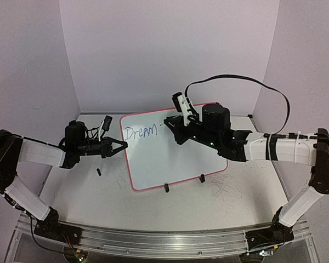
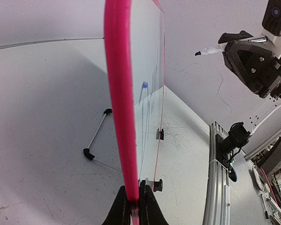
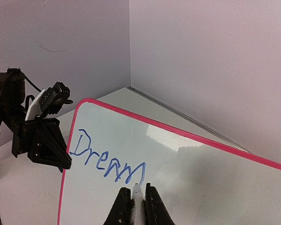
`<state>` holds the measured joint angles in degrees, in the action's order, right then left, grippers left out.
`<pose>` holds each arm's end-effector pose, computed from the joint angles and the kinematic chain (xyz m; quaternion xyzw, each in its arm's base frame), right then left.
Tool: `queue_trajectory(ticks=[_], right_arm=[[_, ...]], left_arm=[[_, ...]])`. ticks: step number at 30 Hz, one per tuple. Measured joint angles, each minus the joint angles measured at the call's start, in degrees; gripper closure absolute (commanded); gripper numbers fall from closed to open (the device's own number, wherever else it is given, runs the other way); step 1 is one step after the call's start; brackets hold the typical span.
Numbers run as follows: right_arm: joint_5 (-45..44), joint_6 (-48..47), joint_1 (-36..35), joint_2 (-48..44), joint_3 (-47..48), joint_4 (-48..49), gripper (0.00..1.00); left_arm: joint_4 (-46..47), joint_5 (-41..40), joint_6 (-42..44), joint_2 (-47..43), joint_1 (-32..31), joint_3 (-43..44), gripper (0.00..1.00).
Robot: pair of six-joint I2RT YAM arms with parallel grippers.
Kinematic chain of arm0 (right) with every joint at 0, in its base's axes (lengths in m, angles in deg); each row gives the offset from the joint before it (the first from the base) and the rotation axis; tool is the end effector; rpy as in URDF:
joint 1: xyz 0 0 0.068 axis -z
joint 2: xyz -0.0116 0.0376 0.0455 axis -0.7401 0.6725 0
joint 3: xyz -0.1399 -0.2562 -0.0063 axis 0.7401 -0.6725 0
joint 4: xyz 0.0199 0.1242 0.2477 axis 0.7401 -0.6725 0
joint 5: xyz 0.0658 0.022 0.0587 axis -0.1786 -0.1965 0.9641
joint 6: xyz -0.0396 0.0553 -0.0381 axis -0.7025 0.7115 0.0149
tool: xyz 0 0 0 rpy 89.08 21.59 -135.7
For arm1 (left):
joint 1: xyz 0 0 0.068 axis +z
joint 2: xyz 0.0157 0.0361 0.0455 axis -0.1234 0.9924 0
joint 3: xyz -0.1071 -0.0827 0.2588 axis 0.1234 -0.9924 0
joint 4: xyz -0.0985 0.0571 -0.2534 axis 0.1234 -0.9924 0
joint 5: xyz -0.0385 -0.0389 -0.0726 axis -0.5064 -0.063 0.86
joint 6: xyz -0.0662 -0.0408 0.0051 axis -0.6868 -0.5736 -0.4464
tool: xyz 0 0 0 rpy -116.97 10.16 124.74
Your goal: Write a sentence on the whiteboard
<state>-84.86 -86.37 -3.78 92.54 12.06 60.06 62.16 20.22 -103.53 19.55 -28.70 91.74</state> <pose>0.2645 0.3365 0.3220 -0.3454 0.6515 0.2910 0.6096 0.2825 -0.1662 0.2022 0.2749 0.7133 -0.4990 0.4082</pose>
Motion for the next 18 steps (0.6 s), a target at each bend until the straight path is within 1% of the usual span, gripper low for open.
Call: queue_trajectory(ticks=[13,18], right_arm=[[0.09,-0.4,-0.78,1.01,0.02,-0.09,1.0],[-1.85,-0.39,-0.82,1.67,0.02,-0.07,1.0]], left_arm=[[-0.61,-0.45,0.15,-0.4,-0.11,0.0,1.0],[-0.95,-0.91,0.17,-0.67,-0.12,0.0,1.0]])
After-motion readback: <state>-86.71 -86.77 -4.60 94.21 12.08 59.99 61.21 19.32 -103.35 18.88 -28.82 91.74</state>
